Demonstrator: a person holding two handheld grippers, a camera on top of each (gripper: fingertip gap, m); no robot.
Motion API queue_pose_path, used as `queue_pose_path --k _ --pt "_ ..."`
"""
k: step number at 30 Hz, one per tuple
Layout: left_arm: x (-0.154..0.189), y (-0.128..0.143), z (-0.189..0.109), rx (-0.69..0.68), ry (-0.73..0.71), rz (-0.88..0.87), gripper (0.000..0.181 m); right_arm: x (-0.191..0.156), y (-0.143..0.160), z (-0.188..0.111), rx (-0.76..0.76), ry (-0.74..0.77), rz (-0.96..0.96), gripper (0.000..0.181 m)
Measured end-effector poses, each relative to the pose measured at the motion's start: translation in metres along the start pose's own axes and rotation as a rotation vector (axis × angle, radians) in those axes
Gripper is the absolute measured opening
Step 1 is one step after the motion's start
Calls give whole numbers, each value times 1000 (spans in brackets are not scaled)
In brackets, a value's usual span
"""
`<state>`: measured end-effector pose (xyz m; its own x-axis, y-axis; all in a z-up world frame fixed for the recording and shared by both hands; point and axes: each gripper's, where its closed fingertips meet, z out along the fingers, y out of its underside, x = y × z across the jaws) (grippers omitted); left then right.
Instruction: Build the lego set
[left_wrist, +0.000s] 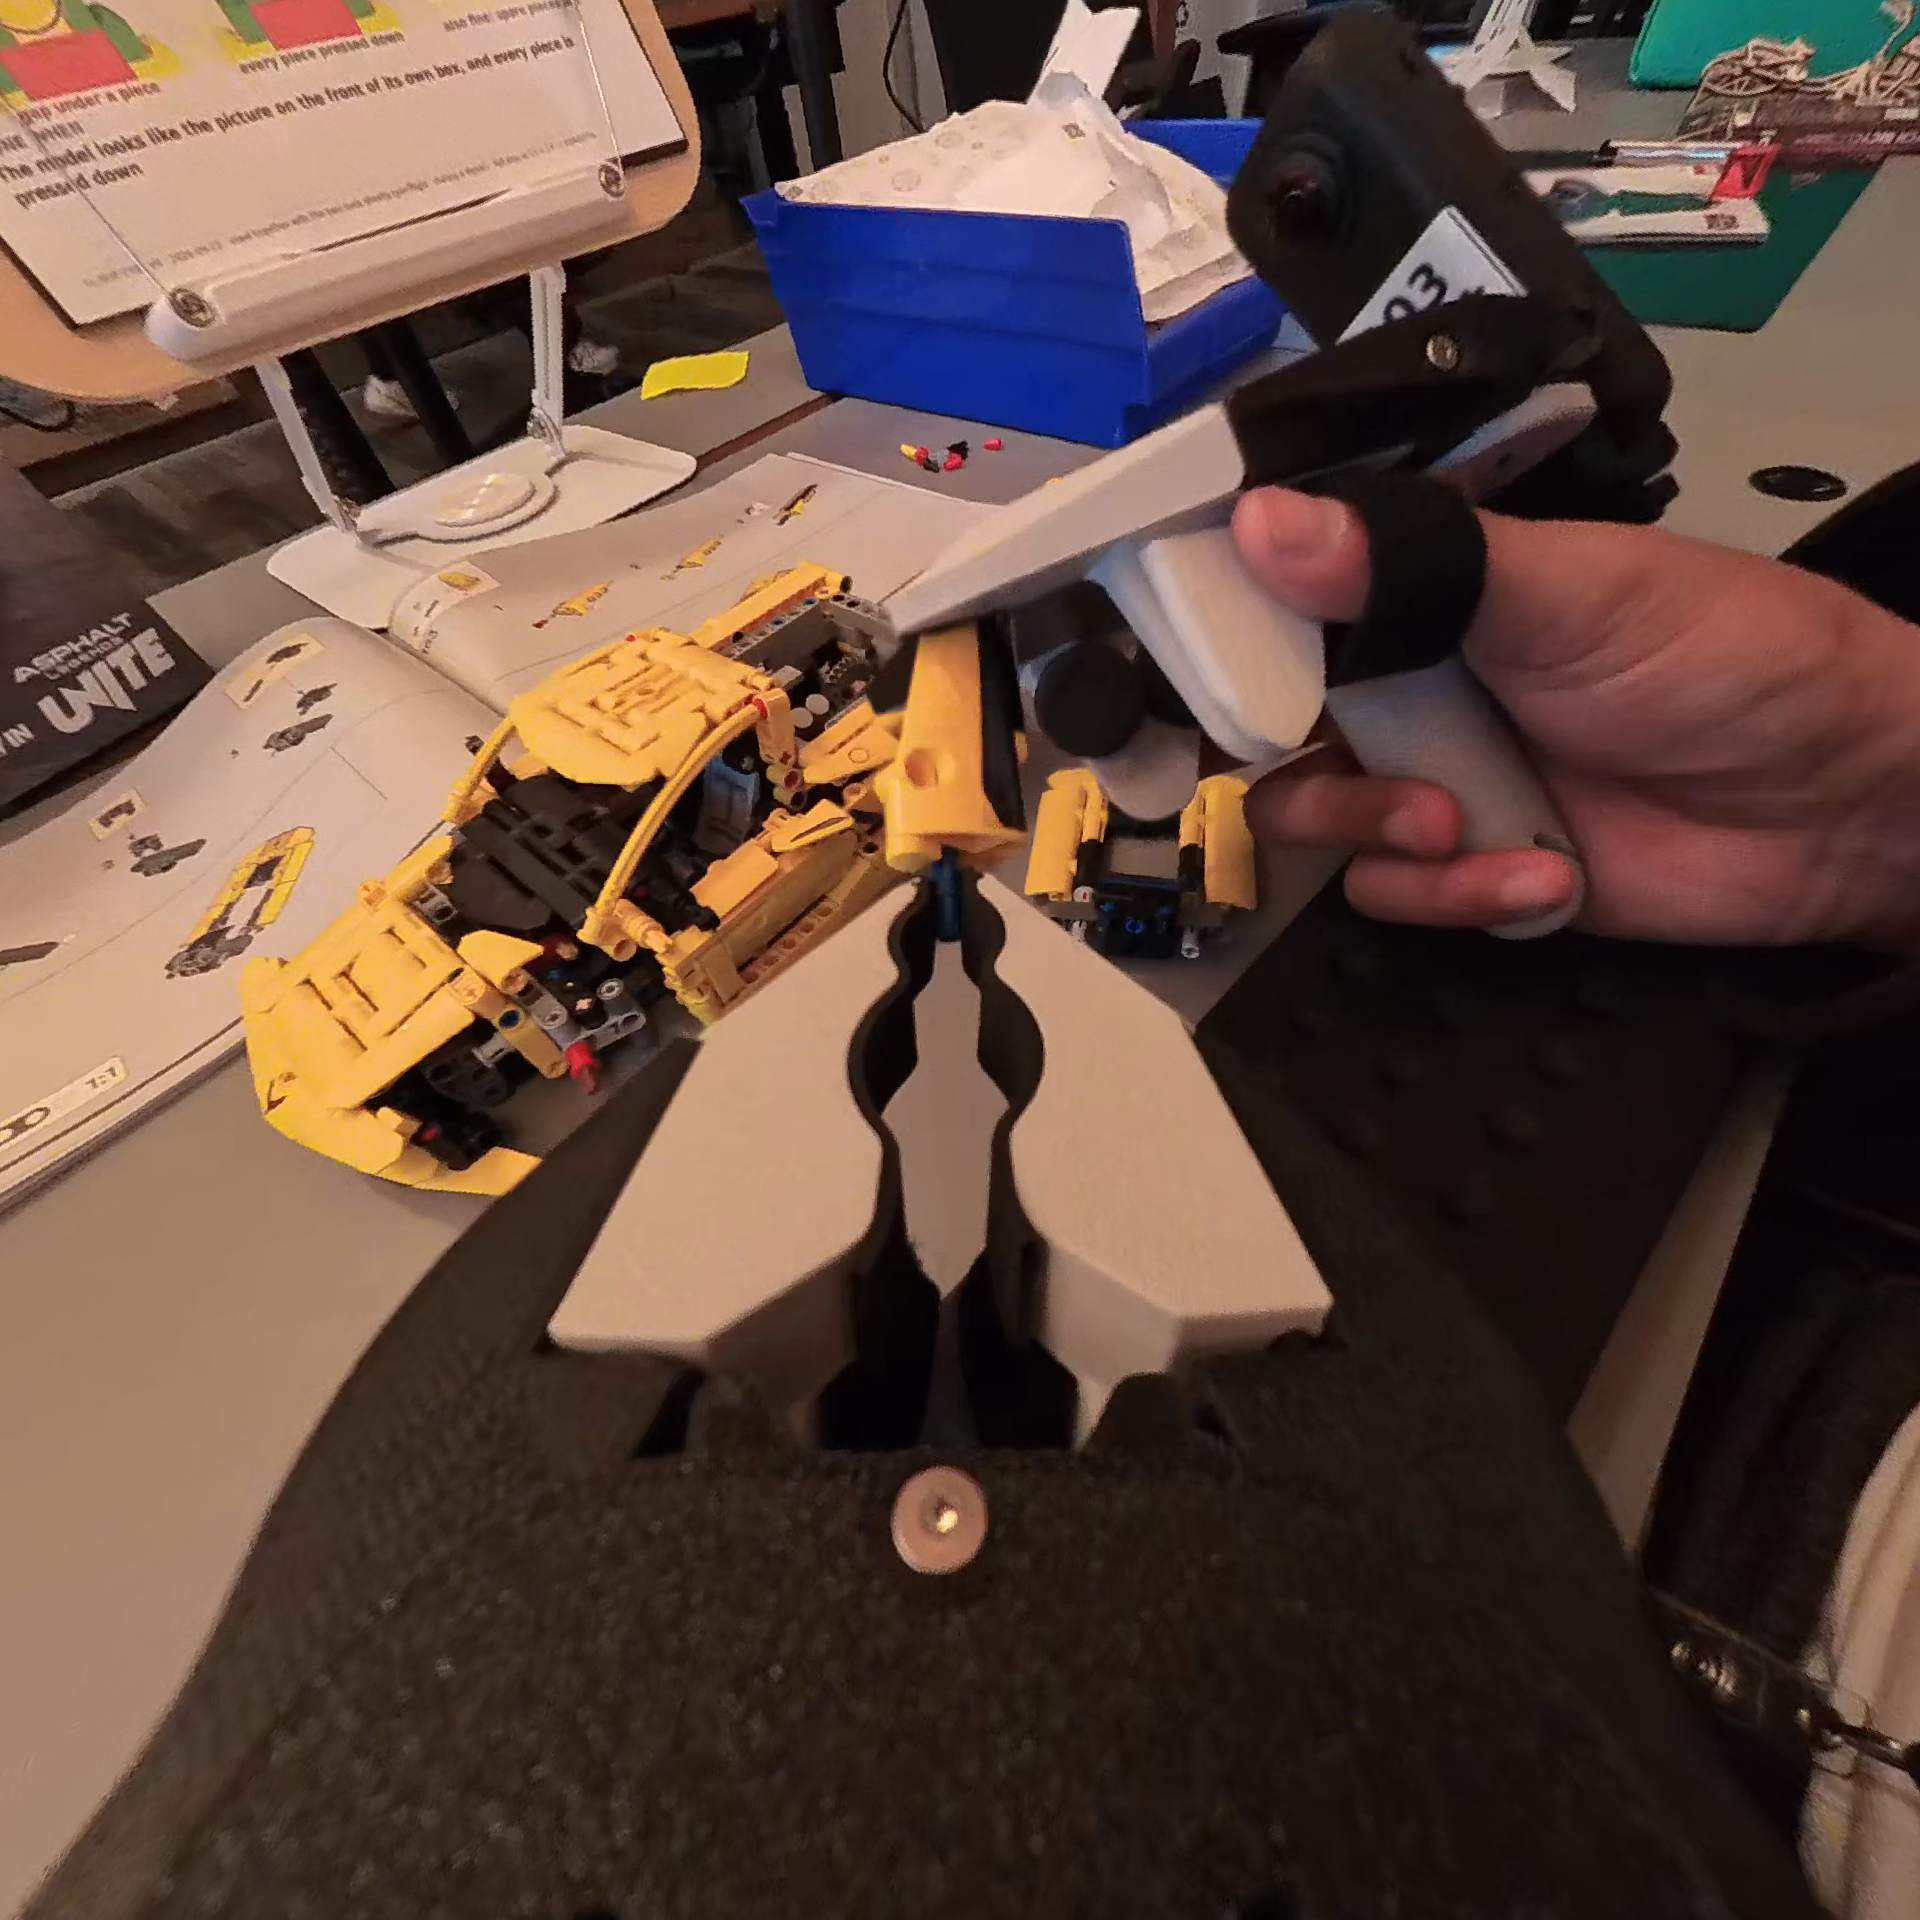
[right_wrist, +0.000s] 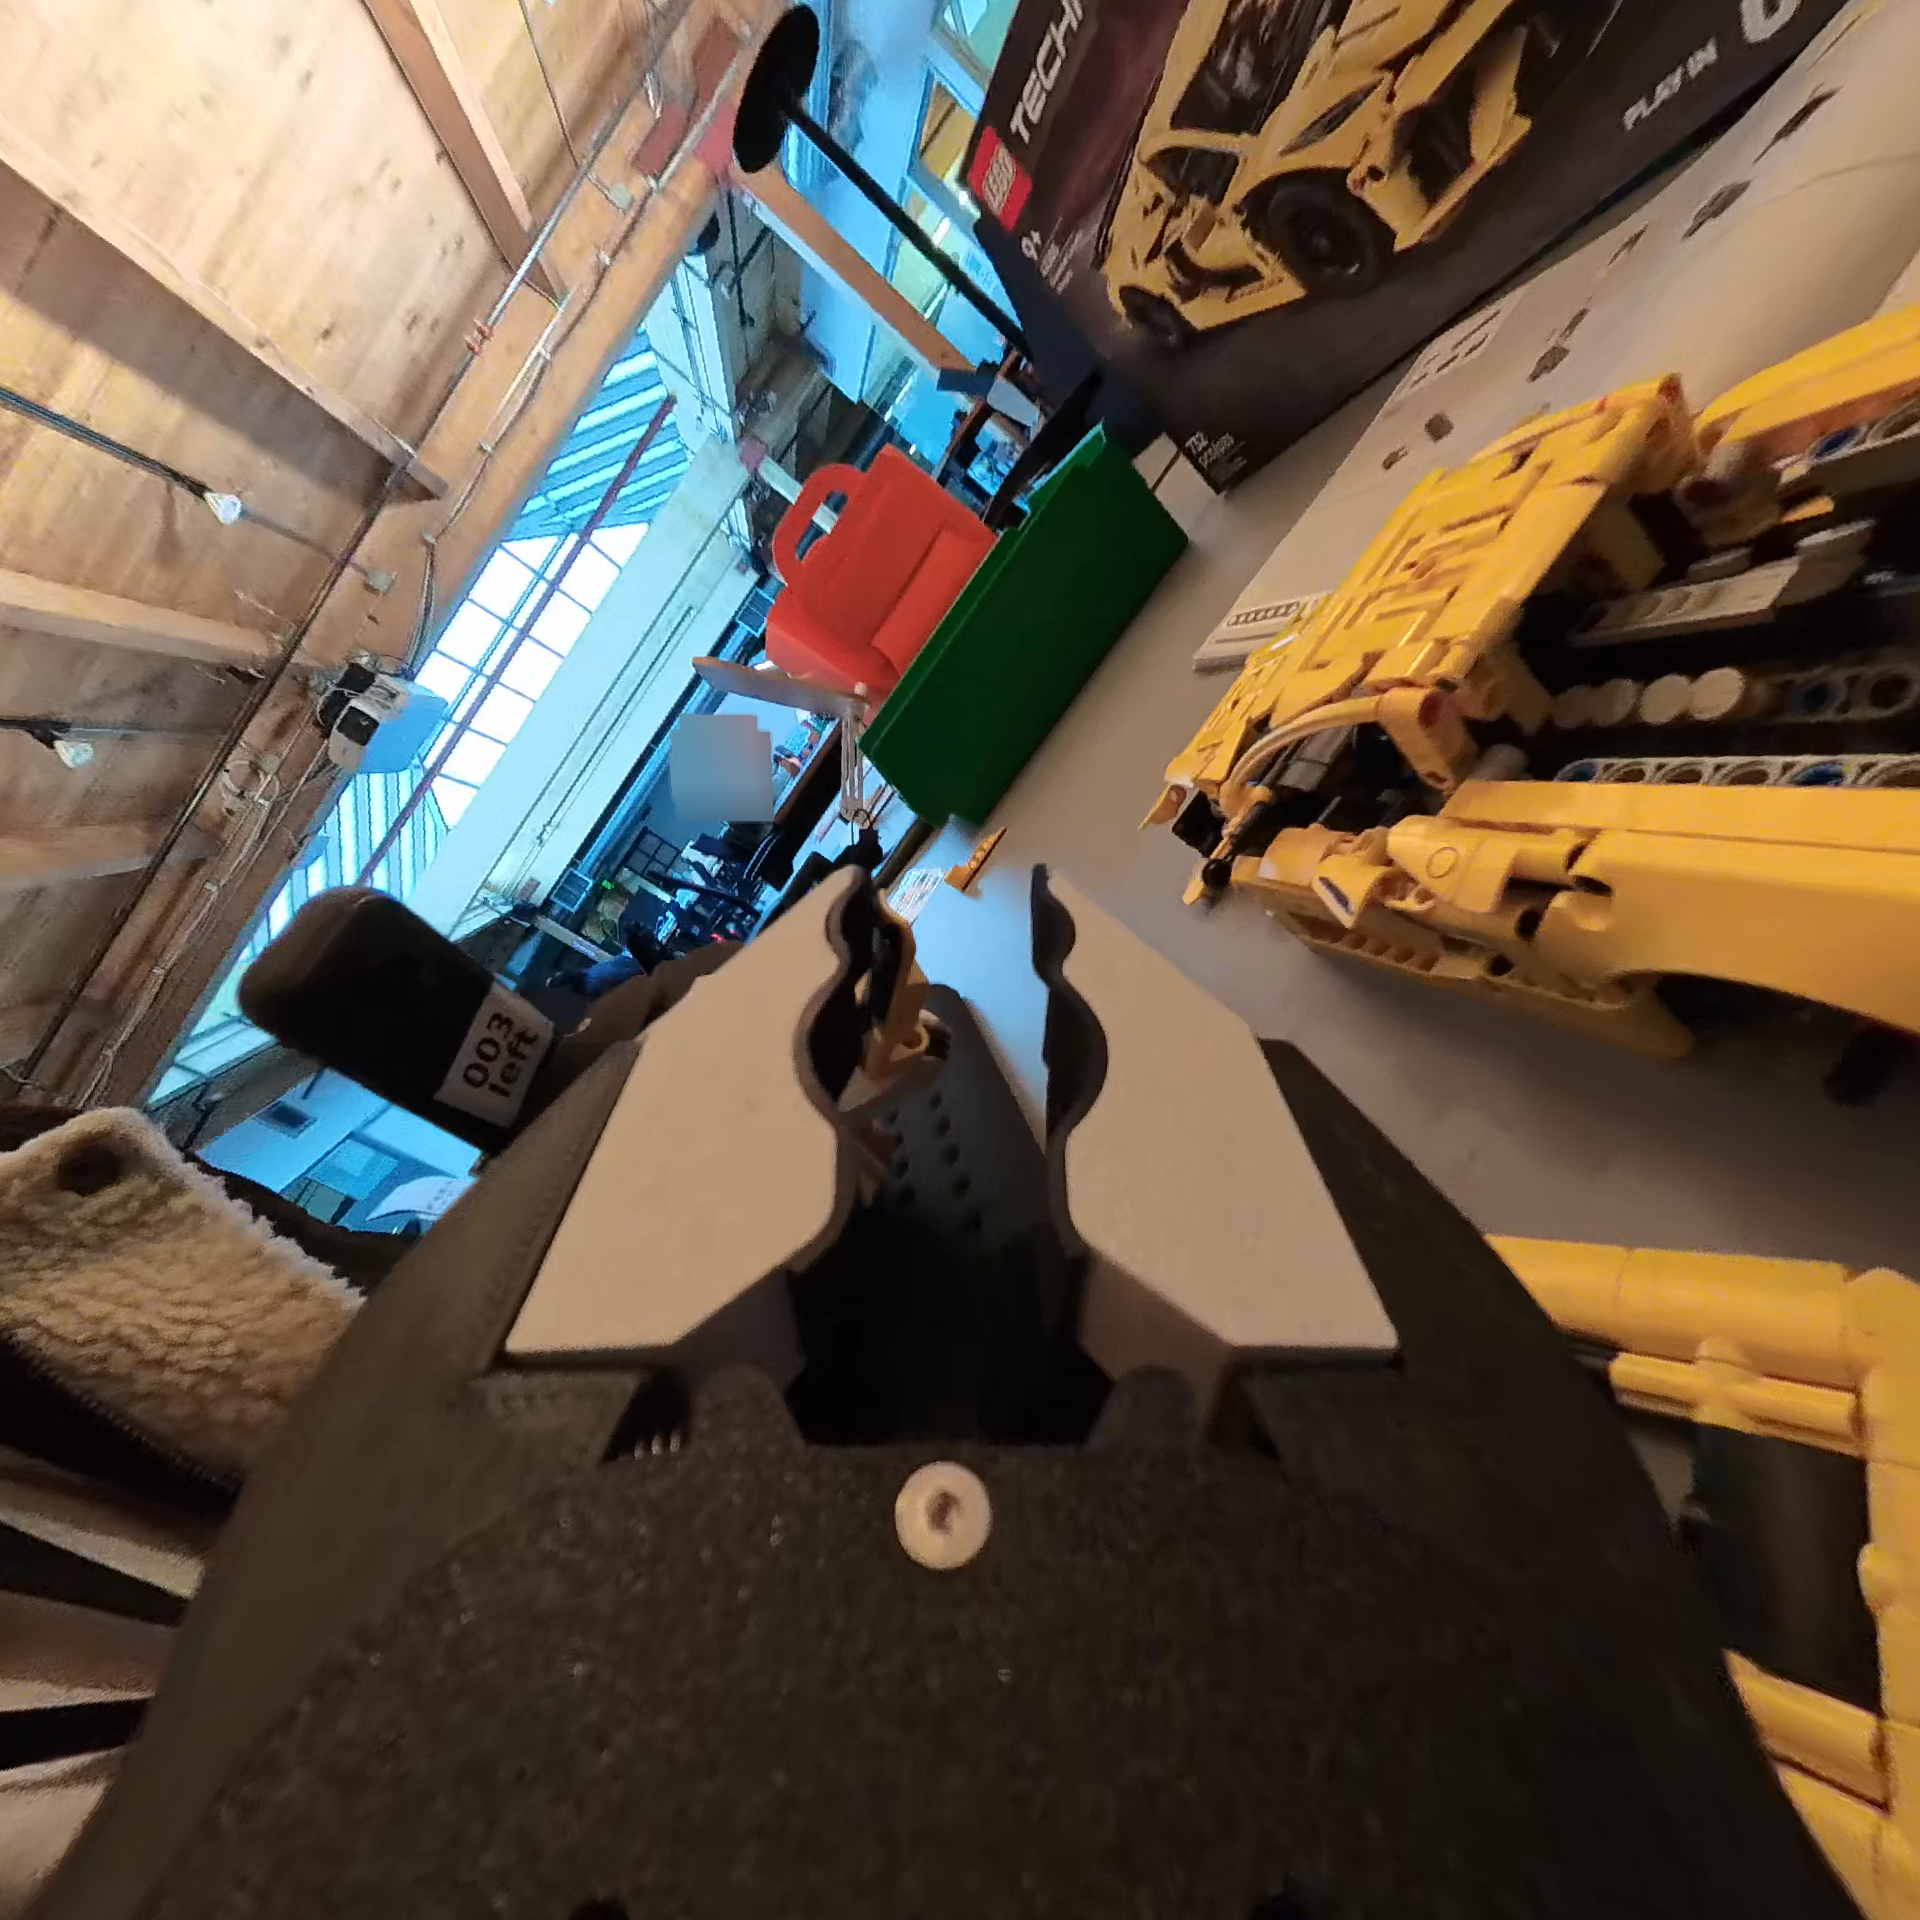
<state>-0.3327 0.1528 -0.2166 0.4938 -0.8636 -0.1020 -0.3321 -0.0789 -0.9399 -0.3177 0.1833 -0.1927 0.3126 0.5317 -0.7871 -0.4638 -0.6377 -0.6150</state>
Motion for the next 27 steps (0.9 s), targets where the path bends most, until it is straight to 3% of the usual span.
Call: queue_pose_path --k 5,14,22,27 --pt "-3 -2 -2 18 41 -86 4 -9 20 9 -116 -27 -66 33" --pt "1 2 1 -8 47 -53 4 1 -7 -6 29 21 -48 18" --pt "-1 0 -1 3 75 -110 4 -10 -9 -7 42 -44 -67 32" --pt "0 -1 -1 10 79 -103 4 -9 12 4 -89 -7 -149 28"
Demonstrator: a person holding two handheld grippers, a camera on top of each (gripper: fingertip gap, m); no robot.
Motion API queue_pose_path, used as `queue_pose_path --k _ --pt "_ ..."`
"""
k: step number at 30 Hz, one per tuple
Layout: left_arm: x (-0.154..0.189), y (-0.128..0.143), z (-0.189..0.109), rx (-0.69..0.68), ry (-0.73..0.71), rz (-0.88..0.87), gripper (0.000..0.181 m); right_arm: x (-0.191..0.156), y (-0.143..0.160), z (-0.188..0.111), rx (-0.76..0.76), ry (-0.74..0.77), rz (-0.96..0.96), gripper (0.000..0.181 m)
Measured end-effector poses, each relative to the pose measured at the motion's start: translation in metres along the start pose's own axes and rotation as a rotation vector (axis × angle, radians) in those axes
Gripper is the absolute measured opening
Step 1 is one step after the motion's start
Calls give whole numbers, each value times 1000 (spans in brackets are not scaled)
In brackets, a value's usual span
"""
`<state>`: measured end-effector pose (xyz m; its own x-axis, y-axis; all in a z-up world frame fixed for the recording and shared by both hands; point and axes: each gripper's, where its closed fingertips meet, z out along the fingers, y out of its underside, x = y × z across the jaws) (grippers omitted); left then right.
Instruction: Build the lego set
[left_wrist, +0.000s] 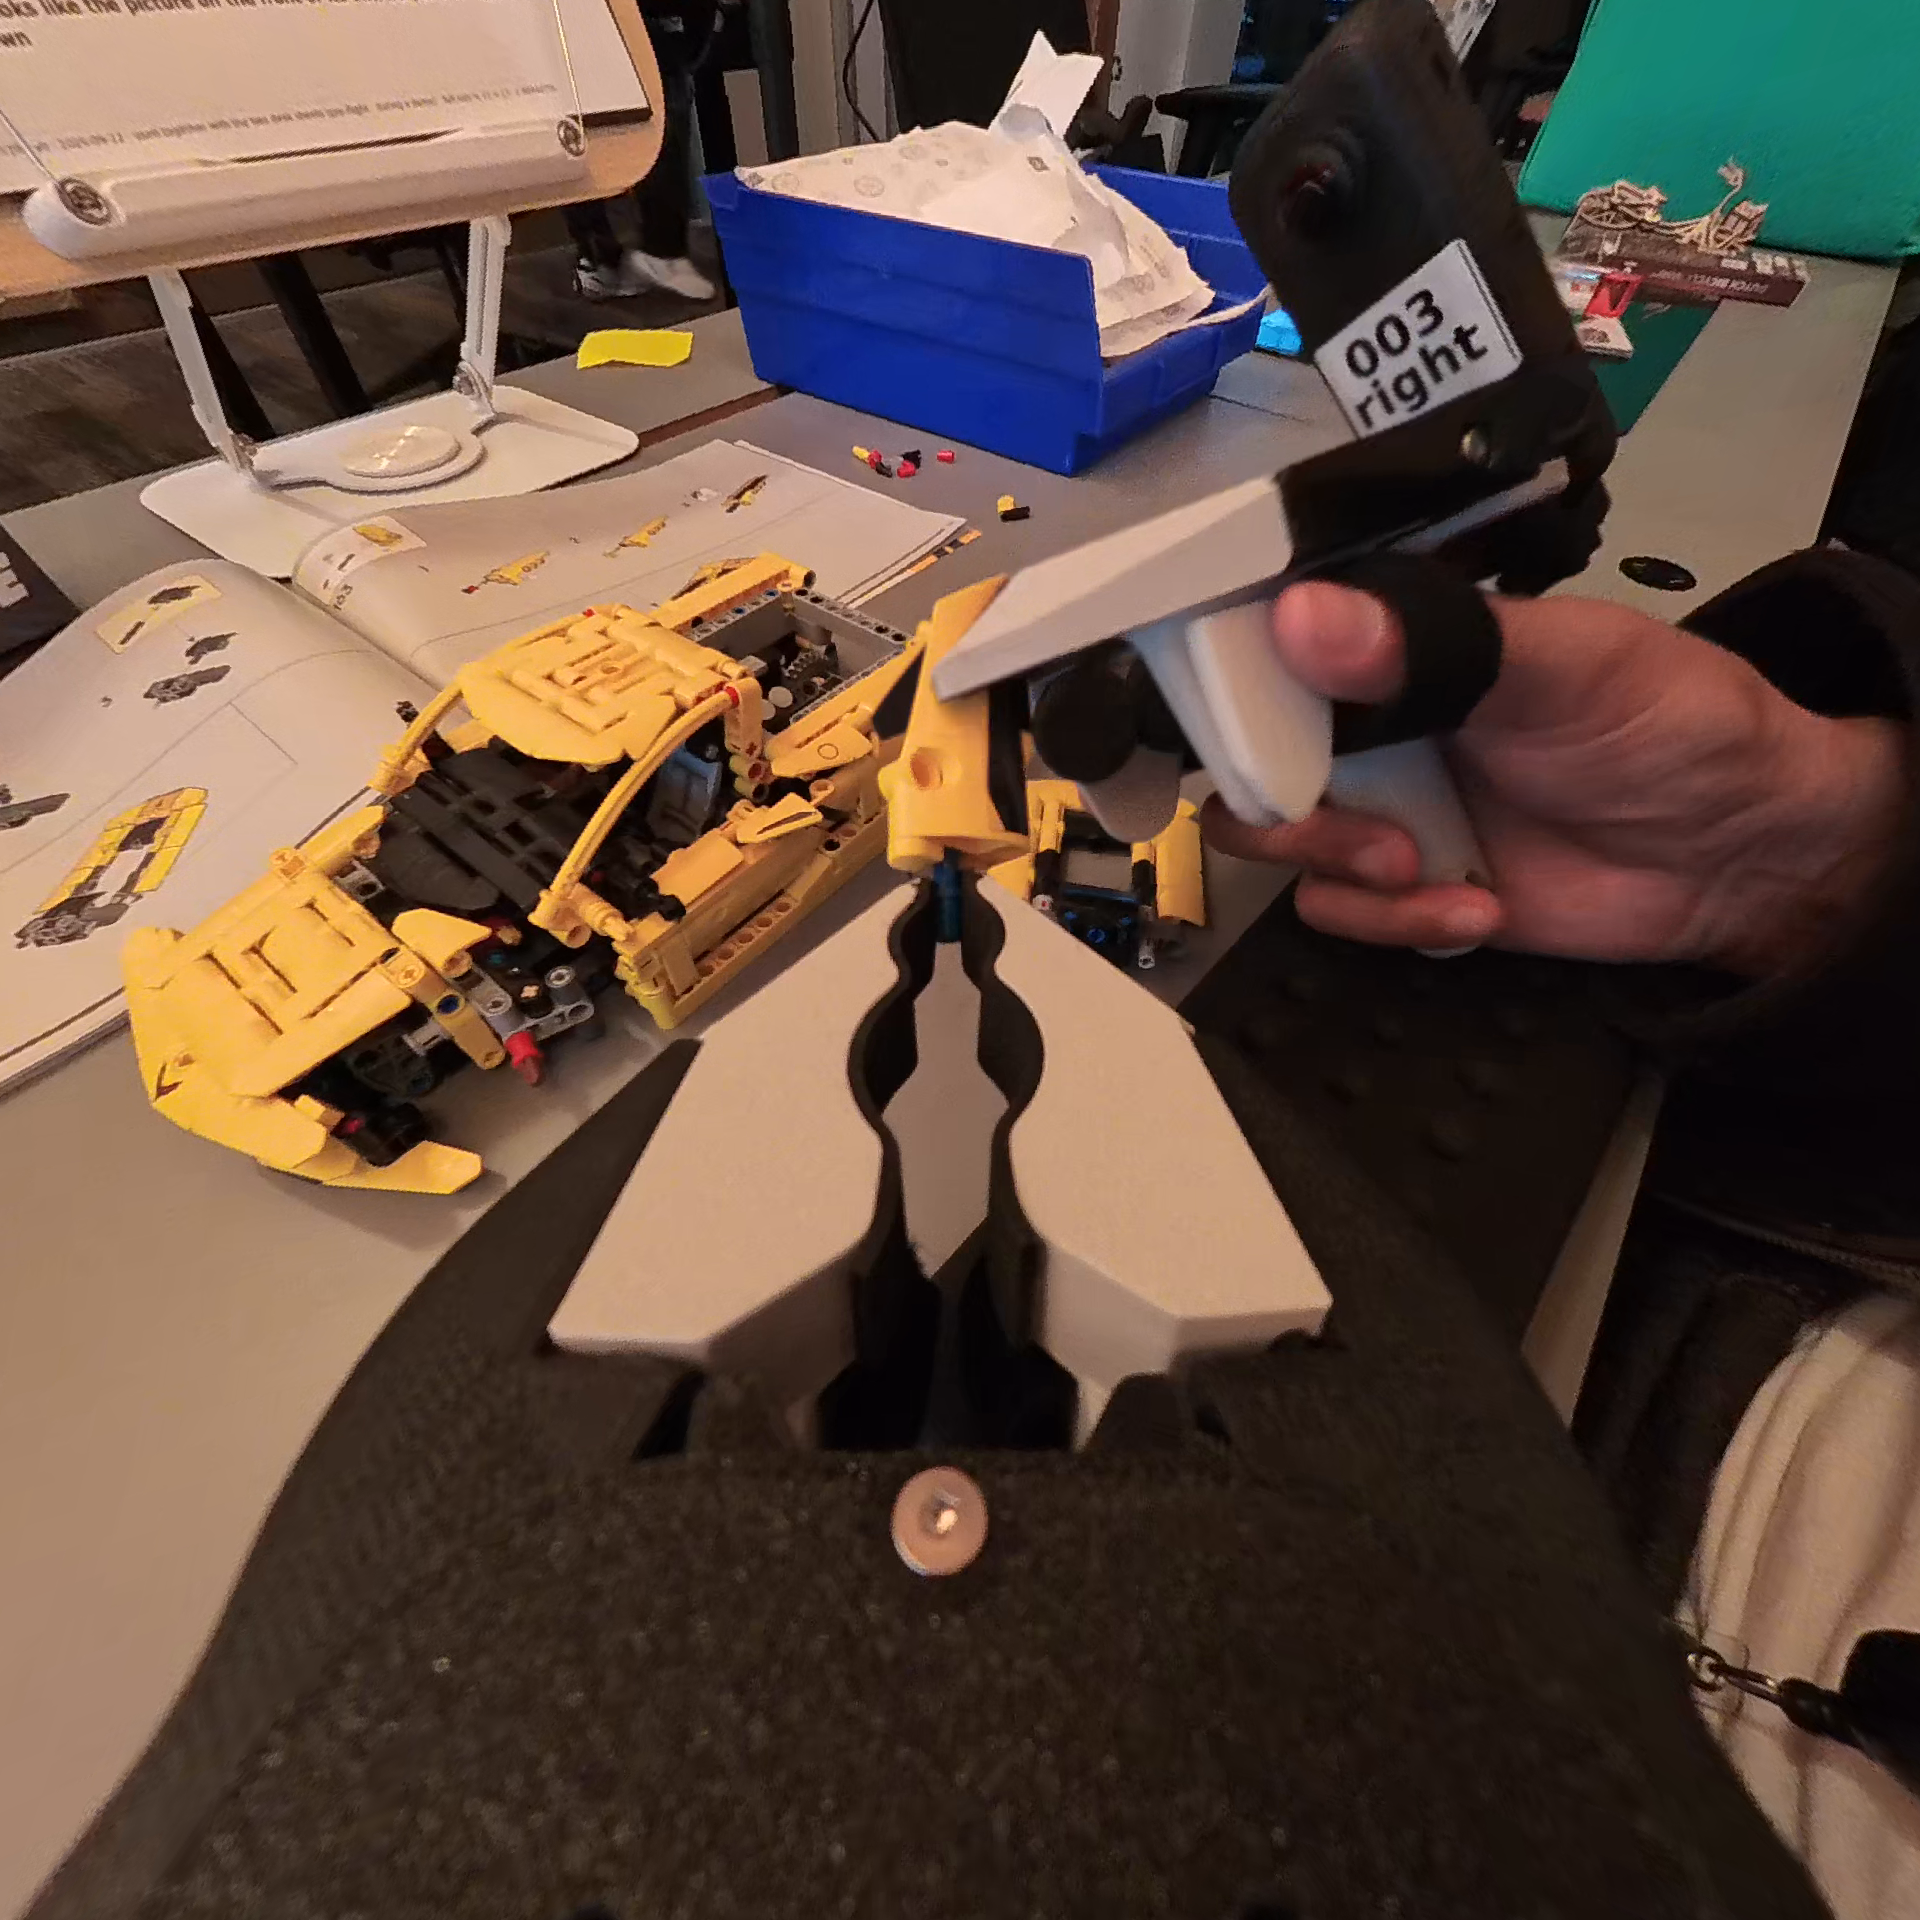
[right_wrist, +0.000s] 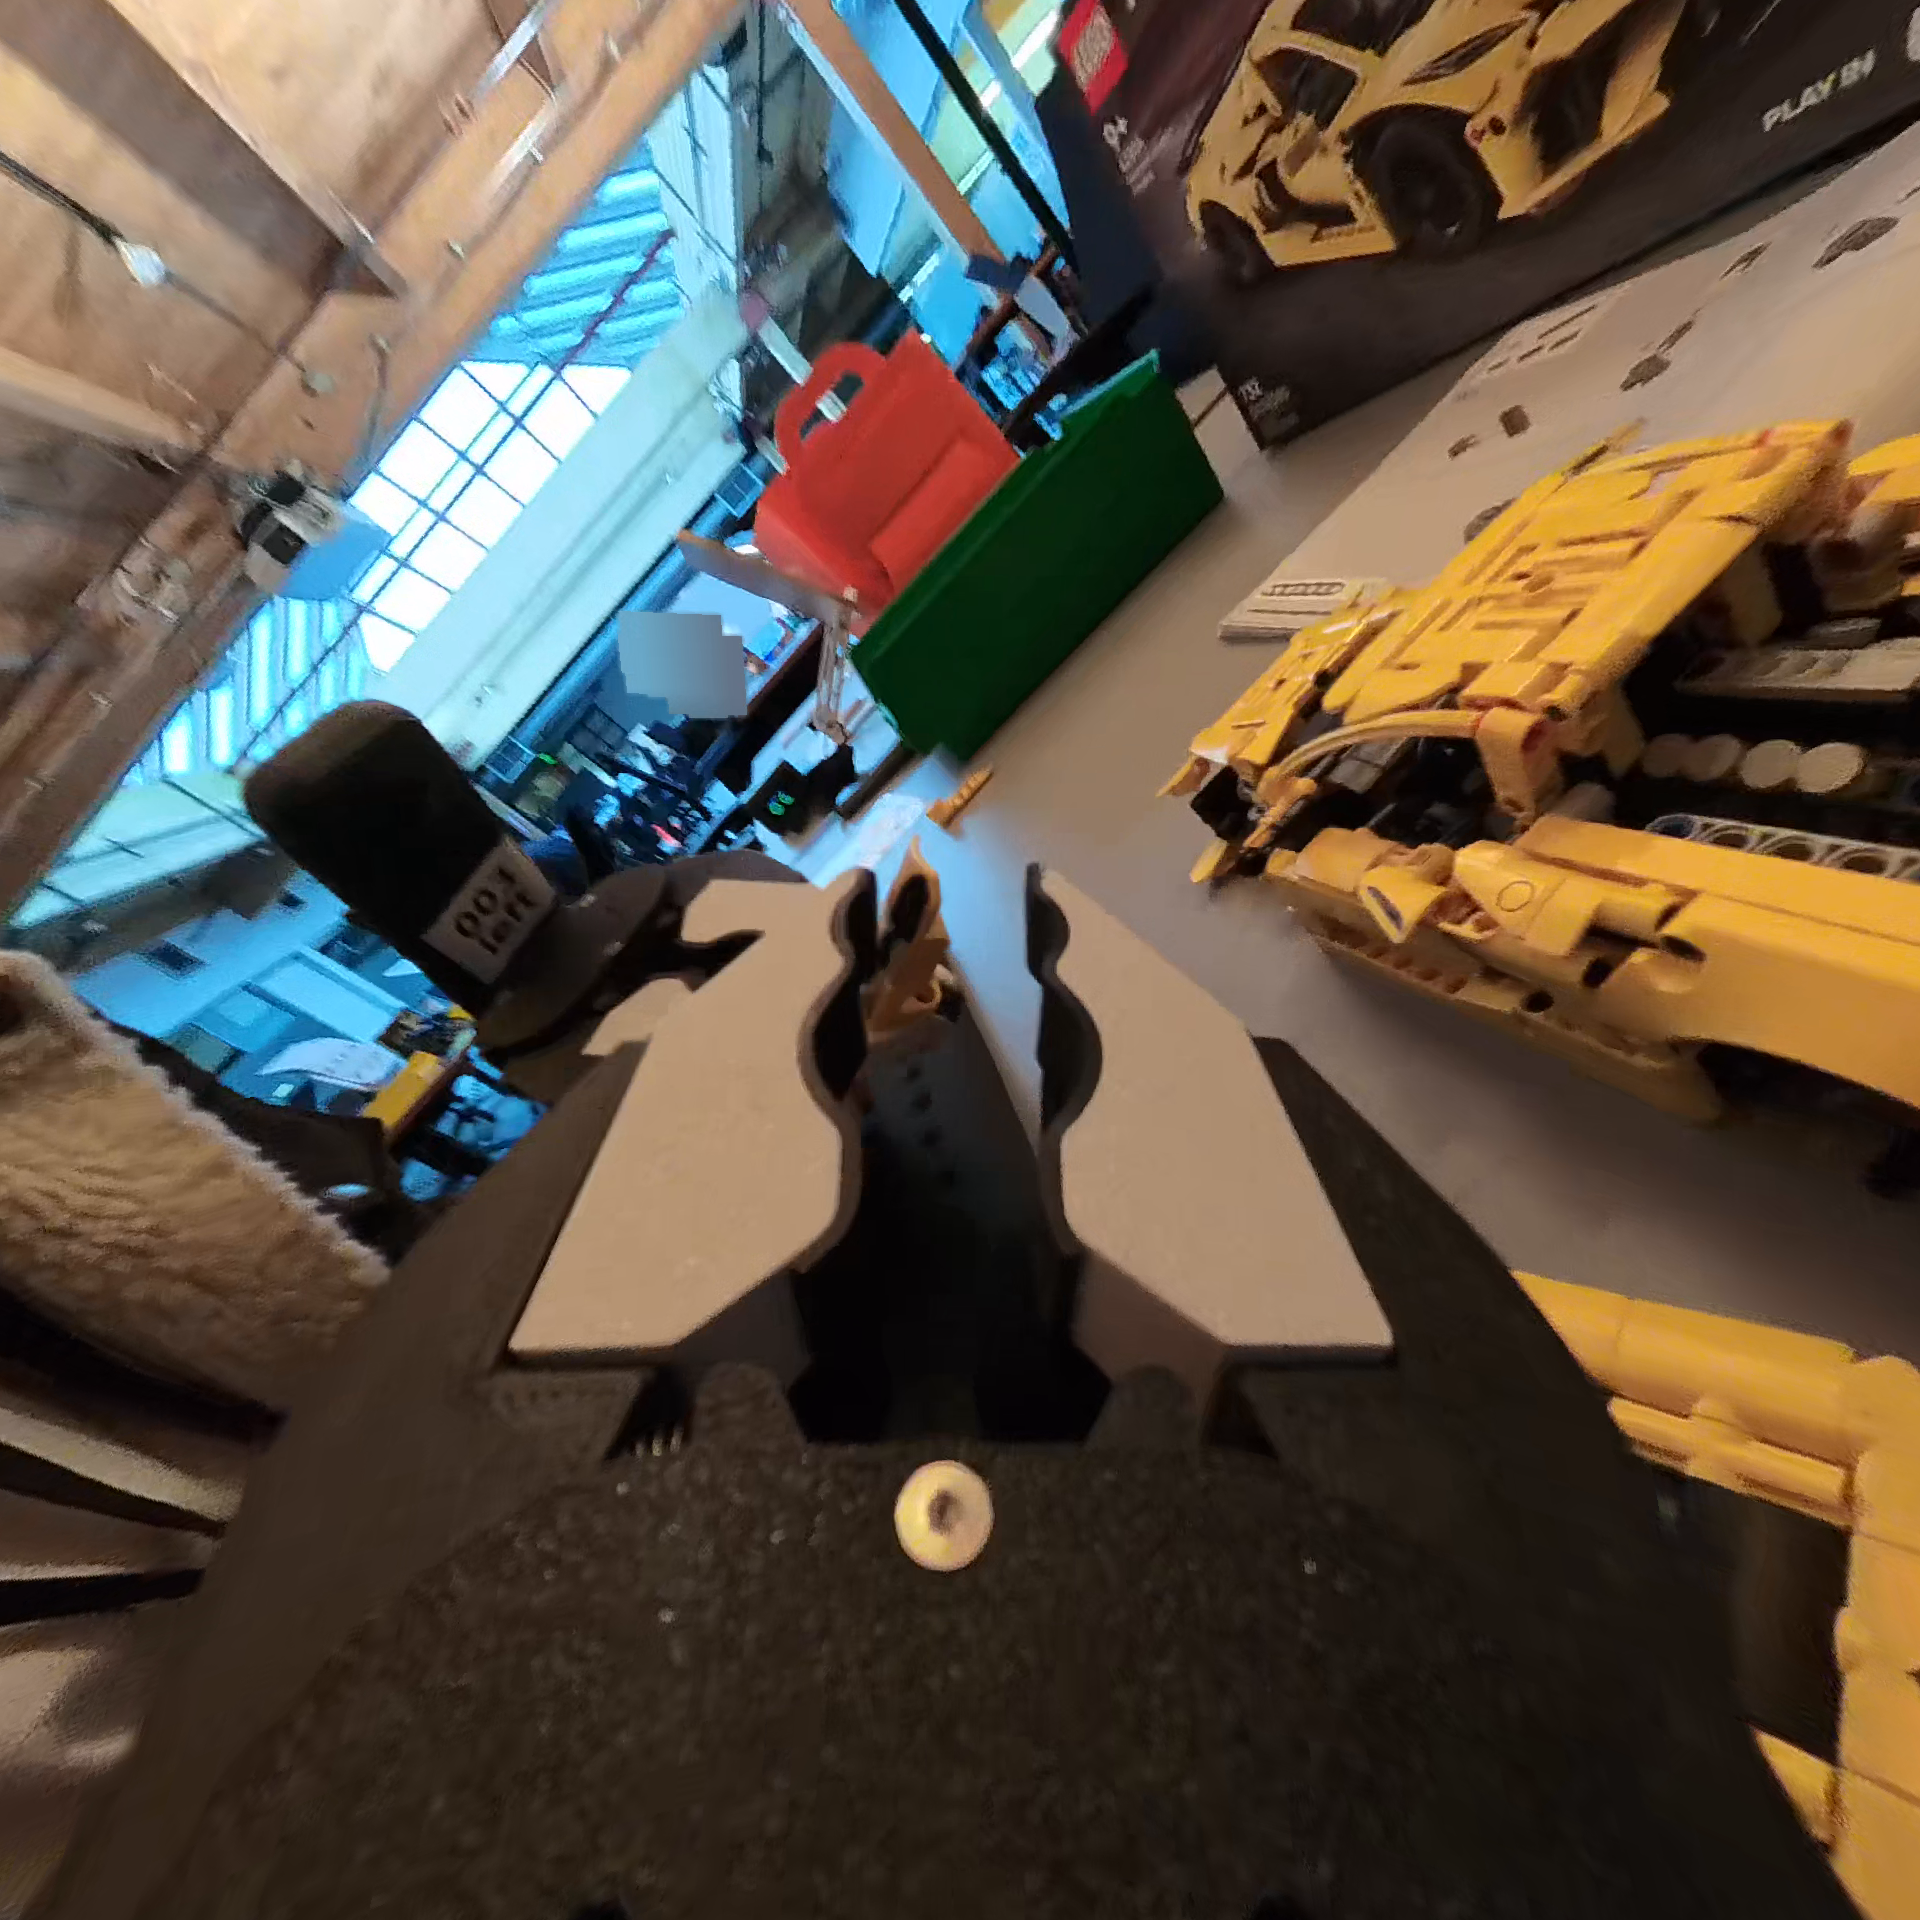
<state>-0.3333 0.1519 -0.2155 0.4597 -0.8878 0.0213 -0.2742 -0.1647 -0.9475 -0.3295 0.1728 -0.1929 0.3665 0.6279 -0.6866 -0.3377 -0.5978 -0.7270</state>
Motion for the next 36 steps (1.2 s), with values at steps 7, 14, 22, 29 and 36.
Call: queue_pose_path --k 7,14,22,29,36 --pt "4 4 3 -27 2 37 4 15 -20 -17 100 132 -67 0" --pt "4 4 2 -28 34 0 4 -3 -9 -15 -25 -20 -133 37" --pt "8 8 5 -56 39 37 4 0 9 -12 -144 21 -219 11" --pt "7 10 7 -70 13 63 4 2 7 -11 -120 12 -114 7" --pt "8 11 7 -72 4 84 4 7 6 -11 -112 49 -102 8"
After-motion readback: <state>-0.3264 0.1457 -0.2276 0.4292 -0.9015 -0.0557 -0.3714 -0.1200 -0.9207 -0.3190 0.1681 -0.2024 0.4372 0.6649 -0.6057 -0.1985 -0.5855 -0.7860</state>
